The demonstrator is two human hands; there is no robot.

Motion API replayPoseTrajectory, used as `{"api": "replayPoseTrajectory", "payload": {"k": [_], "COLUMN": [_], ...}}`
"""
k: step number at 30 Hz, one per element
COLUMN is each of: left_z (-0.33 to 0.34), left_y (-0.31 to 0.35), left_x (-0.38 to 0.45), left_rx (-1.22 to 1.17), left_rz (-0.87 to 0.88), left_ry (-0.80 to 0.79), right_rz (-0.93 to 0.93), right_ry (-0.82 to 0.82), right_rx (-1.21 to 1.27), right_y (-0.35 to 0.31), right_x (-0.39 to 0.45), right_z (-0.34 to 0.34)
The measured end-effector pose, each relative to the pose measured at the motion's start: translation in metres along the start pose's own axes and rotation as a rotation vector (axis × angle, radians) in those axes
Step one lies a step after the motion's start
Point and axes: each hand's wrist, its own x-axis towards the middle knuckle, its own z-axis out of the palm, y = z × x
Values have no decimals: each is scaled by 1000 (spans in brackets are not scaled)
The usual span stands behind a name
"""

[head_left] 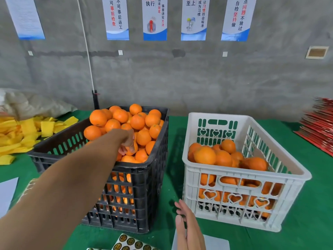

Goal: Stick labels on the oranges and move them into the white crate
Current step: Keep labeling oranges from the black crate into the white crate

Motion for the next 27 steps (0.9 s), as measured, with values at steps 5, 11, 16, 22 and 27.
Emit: {"api": "replayPoseTrajectory", "payload": {"k": [5, 11, 16, 22, 27], "left_z": [0, -17, -16, 53, 134], "left_y": [4, 15, 15, 39, 48], "left_x": [-9, -48, -123, -229, -268], "left_rx": [107, 115, -264, -832, -948], "left_rz": [-5, 130, 400, 830, 920], "left_ry": [-93, 99, 480, 527, 367], "right_rz": [33, -32, -25, 49, 125], "right_ry": [-3, -4, 95, 66, 97], "right_rx": [-52, -78, -12, -24, 107], "right_y": [1, -1, -1, 8, 16], "right_x": [-1, -4, -22, -34, -40], "right_z": [-5, -3, -5, -21, -33]}}
